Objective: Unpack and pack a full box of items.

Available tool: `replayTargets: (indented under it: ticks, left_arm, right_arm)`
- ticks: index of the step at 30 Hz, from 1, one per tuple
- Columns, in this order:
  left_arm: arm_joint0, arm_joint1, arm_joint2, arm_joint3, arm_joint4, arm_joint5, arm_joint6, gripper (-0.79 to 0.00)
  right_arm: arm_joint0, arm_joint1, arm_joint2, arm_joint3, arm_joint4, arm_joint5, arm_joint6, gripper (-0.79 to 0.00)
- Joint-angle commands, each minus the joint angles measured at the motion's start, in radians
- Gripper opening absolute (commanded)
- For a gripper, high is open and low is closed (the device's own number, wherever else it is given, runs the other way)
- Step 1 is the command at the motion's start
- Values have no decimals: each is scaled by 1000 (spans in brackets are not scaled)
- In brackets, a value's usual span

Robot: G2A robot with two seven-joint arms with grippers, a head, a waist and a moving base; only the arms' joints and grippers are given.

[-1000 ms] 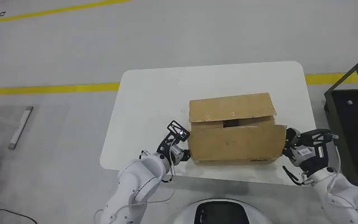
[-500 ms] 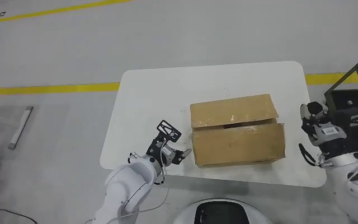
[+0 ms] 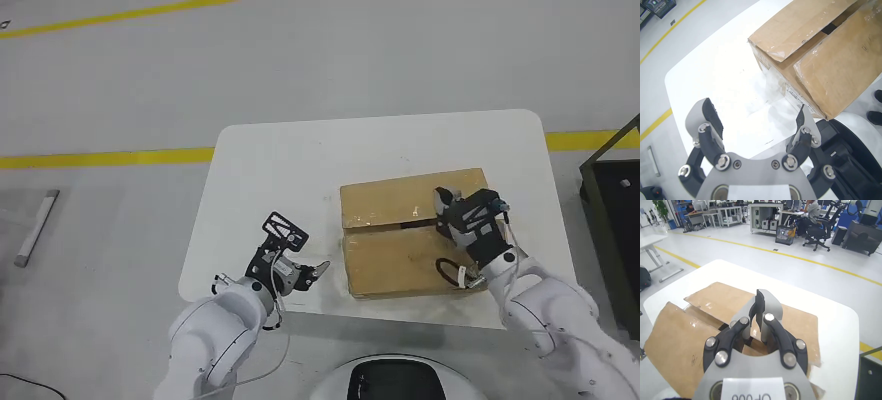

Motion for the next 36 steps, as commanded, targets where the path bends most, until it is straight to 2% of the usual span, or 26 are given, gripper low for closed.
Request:
replayTargets:
  ticks: [1,4,10,16,25,36]
  left_arm:
    - [0,0,0,0,0,0,0,0]
    - [0,0,0,0,0,0,0,0]
    - [5,0,2,7,-1,2,11,0]
    - [-3,1,29,77,97,8,84,0]
    - [-61,-10,132,236,178,20,190,0]
    - [-58,-11,133,246,183,26,218,0]
  right_arm:
    - [33,-5,-40,46,-26,9,4,-785]
    - [64,-14,-81,96,-41,23,15,-785]
    - [76,-21,-95,136,-40,31,16,-785]
    - [81,-27,-99,159,-31,32,10,-785]
    - [78,-33,-92,164,-17,32,9,-785]
    - [72,-37,-80,161,-11,9,24,-785]
